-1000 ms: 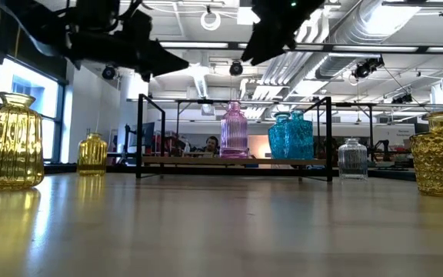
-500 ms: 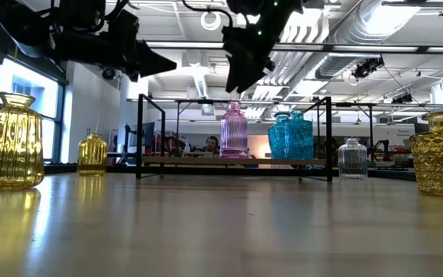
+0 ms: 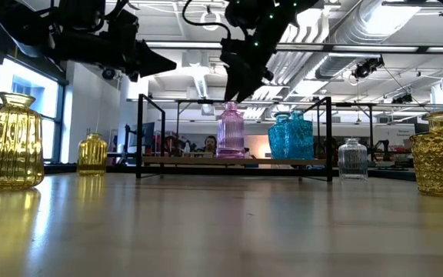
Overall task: Sort vases onto shelf
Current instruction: Put the top purple vase on the shelf
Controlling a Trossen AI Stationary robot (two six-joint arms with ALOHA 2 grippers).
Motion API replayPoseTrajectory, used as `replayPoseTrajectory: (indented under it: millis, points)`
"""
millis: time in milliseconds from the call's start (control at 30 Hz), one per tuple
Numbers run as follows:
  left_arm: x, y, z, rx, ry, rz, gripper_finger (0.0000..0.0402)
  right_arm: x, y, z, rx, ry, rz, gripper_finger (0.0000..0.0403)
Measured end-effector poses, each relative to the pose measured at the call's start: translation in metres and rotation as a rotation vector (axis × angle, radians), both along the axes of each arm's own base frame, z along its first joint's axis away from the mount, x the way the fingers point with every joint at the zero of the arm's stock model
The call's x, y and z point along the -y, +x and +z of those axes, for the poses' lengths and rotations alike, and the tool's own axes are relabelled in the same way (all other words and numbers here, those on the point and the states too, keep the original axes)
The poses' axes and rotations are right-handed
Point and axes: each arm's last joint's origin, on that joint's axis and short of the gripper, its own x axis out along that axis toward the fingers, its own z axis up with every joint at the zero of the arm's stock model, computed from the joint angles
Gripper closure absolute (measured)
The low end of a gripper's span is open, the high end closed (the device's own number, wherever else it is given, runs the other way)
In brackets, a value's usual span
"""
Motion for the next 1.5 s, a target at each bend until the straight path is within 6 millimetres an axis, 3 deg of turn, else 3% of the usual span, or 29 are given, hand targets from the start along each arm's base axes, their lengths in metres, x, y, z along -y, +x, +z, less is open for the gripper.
replayPoseTrajectory:
  millis: [100,433,967,1167,1500]
  points:
    - [0.001,0.0,0.0,0.002,-0.009,-0.009,0.0396,0.001,0.002,-0.011,-0.039,0.015,0.005,0.0139]
    - [0.001,0.001,-0.001,-0.004,-0.011,-0.015,0.0396,0.001,0.004,-0.007,0.002,0.012,0.014,0.0152]
    - [0.001,0.001,-0.001,-0.005,-0.01,-0.017,0.0396,0.002,0.005,-0.005,0.01,0.008,0.066,0.0317]
    - [0.001,0.001,-0.001,-0.005,-0.01,-0.017,0.0396,0.008,0.002,-0.005,0.0,-0.009,0.046,0.0312]
    - [0.001,0.001,-0.001,-0.004,-0.01,-0.017,0.0397,0.037,-0.011,-0.005,-0.024,-0.039,-0.037,0.0309]
